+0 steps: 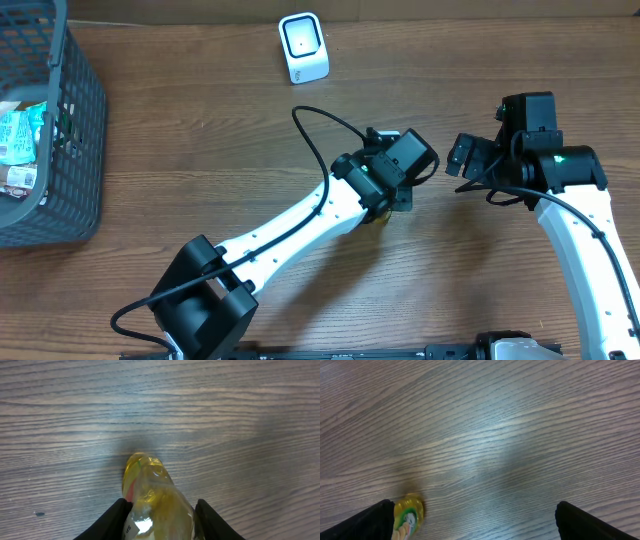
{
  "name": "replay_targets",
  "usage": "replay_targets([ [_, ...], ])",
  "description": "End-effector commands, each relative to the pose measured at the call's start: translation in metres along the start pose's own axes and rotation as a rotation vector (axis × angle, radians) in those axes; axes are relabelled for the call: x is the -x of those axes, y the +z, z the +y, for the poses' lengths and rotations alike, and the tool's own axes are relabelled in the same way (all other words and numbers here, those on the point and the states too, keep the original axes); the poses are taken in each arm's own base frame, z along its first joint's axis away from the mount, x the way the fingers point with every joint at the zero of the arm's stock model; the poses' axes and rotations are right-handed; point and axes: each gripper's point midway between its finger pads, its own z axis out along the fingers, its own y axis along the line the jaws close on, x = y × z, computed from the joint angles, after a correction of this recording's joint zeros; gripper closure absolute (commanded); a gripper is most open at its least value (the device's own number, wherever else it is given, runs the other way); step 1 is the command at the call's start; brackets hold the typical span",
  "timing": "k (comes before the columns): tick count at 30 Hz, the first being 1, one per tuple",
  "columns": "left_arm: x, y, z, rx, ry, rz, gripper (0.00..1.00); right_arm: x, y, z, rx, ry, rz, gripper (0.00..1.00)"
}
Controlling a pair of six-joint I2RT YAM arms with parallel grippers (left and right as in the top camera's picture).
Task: Scan the item barcode
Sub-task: 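Carry the bottle right, under the raised right gripper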
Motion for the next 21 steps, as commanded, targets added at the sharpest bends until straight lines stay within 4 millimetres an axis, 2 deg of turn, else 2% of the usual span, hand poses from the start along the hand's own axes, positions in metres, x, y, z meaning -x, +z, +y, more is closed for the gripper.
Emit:
replay_targets([
  [1, 0.0039, -0.0008, 0.0005, 0.021, -0.008, -0.036, 0.92, 0.0082, -0.0069, 0.0005, 0.0, -0.004, -0.031, 0.0],
  [13, -0.002, -0.0017, -0.0054, 0.017, 0.011, -0.034, 0.92, 0.0082, -0.0069, 0.0005, 0.0, -0.004, -0.031, 0.0],
  [21, -0.0007, -0.0018, -0.0014, 0.038, 0.015, -0.045, 0.92, 0.0082, -0.0069, 0.0005, 0.0, -0.004, -0.031, 0.0],
])
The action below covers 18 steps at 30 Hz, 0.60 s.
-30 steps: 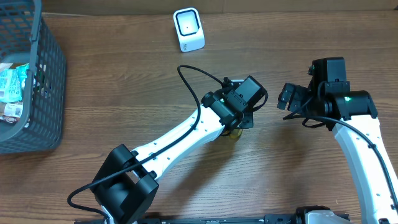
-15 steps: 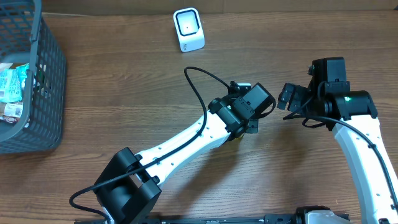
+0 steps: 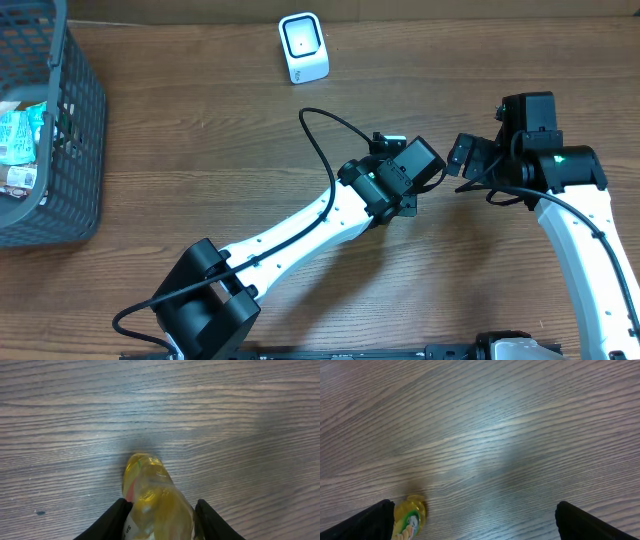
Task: Scan the item barcode
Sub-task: 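Carry the bottle right, under the raised right gripper, then hold the bottle beside the right gripper, adjusting its position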
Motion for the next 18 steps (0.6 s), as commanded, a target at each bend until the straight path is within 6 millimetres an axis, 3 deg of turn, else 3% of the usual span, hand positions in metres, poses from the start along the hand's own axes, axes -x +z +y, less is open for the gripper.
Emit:
replay_targets([
  [1, 0.0031, -0.0003, 0.0027, 0.021, -0.01, -0.022, 0.93, 0.0082, -0.0069, 0.0005, 0.0, -0.003, -0.031, 0.0],
  [18, 0.0034, -0.0001, 0.0032, 0.021, 0.056, -0.019, 0.92, 0.0082, -0.0069, 0.0005, 0.0, -0.003, -0.031, 0.0],
])
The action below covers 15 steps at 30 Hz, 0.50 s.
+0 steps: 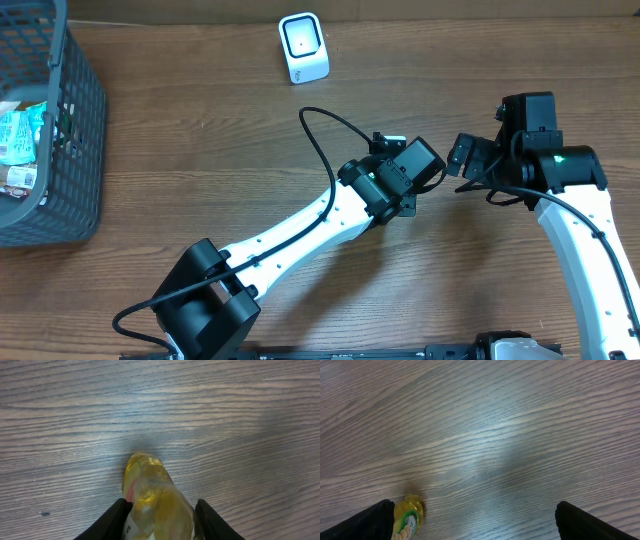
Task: Scan the item barcode
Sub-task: 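Hold the bottle beside the right gripper, adjusting its position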
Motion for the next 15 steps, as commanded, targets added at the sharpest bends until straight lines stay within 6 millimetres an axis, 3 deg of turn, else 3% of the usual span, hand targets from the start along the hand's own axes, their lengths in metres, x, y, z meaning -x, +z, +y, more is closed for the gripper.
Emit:
replay_targets([
  [1, 0.0033, -0.0001, 0.0015, 0.013, 0.032, -0.018, 0.92, 0.0083, -0.0069, 0.0004, 0.0, -0.004, -0.031, 0.0],
  [9, 0.0032, -0.0002, 0.0036, 0.025, 0.033, -0.021, 0.95, 0.0083, -0.0069, 0.0004, 0.0, -0.004, -0.031, 0.0],
  [15, 0.0032, -0.0002, 0.0036, 0.025, 0.033, -0.021, 0.84, 0.0083, -0.0069, 0.0004, 0.0, -0.004, -0.031, 0.0],
])
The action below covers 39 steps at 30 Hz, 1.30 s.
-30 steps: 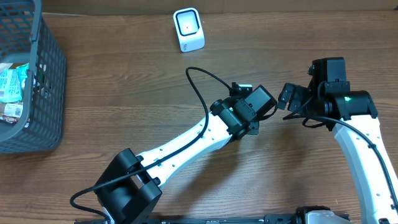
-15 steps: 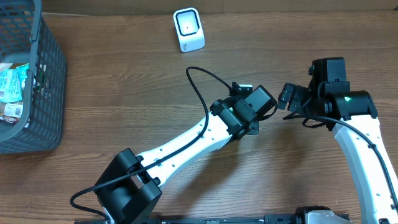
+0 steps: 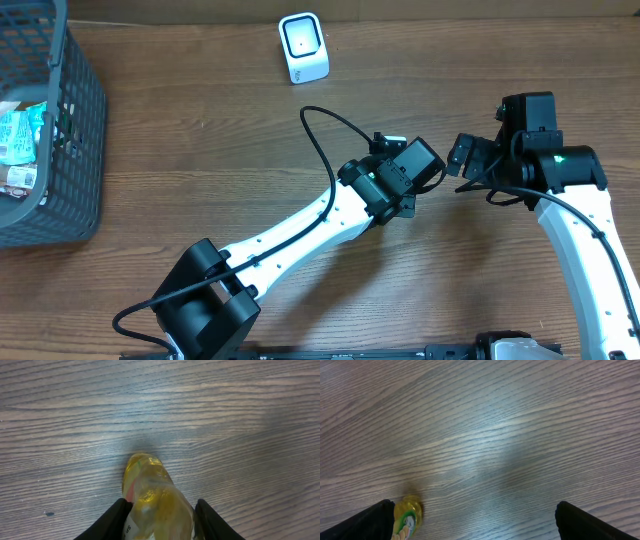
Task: Scan the item barcode
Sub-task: 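Hold the bottle beside the right gripper, adjusting its position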
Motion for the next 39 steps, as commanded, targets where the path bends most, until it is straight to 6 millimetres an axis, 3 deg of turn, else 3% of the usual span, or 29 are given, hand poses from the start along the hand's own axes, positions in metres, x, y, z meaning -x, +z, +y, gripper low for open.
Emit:
replay_targets([
  [1, 0.004, 0.0, 0.001, 0.014, 0.02, -0.021, 0.78, 0.008, -0.007, 0.0, 0.0, -0.004, -0.031, 0.0],
  [6, 0.003, 0.0, 0.001, 0.014, 0.02, -0.02, 0.65, 0.008, -0.007, 0.0, 0.0, -0.004, -0.031, 0.0],
  [8, 0.003, 0.0, 0.001, 0.014, 0.02, -0.02, 0.56, 0.008, -0.007, 0.0, 0.0, -0.004, -0.031, 0.0],
  [17, 0.003, 0.0, 0.001, 0.013, 0.021, -0.017, 0.47, 0.008, -0.007, 0.0, 0.0, -0.004, -0.031, 0.0],
  [25, 0.009, -0.003, -0.003, -0.01, 0.104, -0.027, 0.28, 0.008, -0.007, 0.0, 0.0, -0.004, -0.031, 0.0],
  [30, 0.01, -0.011, -0.008, -0.029, 0.198, -0.013, 0.33, 0.008, -0.007, 0.0, 0.0, -0.004, -0.031, 0.0],
  [36, -0.003, -0.011, 0.004, 0.018, 0.21, 0.046, 0.36, 0.008, -0.007, 0.0, 0.0, -0.004, -0.031, 0.0],
  [39, -0.01, -0.012, 0.007, 0.021, 0.214, 0.078, 0.43, 0.008, -0.007, 0.0, 0.0, -0.004, -0.031, 0.0],
])
